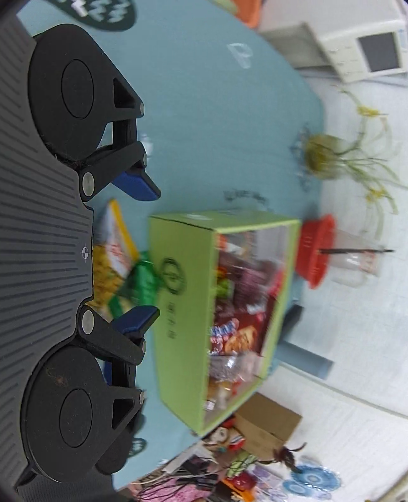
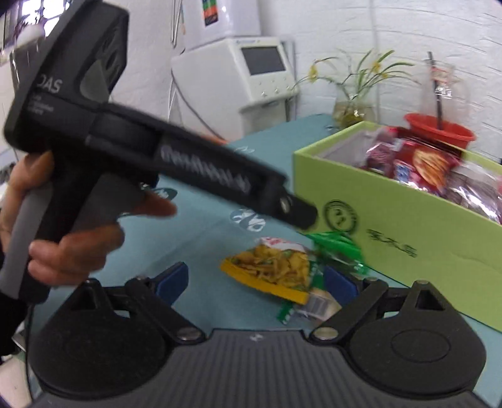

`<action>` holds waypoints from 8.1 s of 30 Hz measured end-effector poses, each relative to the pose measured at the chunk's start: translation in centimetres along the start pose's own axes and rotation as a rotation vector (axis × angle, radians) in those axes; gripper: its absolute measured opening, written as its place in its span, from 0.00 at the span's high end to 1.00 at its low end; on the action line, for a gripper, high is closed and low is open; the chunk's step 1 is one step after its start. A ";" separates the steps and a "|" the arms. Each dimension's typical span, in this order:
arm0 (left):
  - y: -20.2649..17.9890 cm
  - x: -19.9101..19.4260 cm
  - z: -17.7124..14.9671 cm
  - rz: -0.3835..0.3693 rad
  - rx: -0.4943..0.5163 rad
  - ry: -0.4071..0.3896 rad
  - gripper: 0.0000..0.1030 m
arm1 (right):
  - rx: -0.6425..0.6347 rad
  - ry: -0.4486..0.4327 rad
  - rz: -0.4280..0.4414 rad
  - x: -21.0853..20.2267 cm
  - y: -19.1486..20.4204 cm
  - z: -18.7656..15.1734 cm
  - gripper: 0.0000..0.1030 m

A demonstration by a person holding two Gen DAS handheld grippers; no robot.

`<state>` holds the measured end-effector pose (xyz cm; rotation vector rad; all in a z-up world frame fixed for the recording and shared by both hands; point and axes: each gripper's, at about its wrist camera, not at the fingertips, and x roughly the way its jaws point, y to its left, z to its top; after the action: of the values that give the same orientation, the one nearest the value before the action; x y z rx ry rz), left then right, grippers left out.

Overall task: Organize snacks
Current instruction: 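Grasp the yellow fries snack bag with the left gripper and lift, then carry the yellow bag into the green box and open the left gripper, then grasp the green-wrapped round biscuit with the left gripper and lift, then lower the biscuit into the green box and open the left gripper, then grasp the green candy packet with the left gripper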

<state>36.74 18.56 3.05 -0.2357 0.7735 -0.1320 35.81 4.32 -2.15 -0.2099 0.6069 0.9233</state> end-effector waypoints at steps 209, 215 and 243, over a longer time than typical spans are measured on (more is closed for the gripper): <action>-7.4 0.3 -7.6 -0.210 0.013 0.157 0.93 | 0.090 0.080 -0.118 -6.6 1.7 -6.3 0.09; -9.4 -1.3 -10.0 -0.213 -0.020 0.144 0.91 | 0.123 0.049 -0.168 -9.4 2.9 -8.9 0.09; -8.9 -2.5 -9.9 -0.202 -0.017 0.096 0.60 | 0.103 0.012 -0.206 -10.4 1.7 -8.5 0.09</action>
<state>27.71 8.85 0.26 -0.3252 0.8450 -0.3301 26.37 -5.34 -2.92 -0.1815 0.6299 0.6904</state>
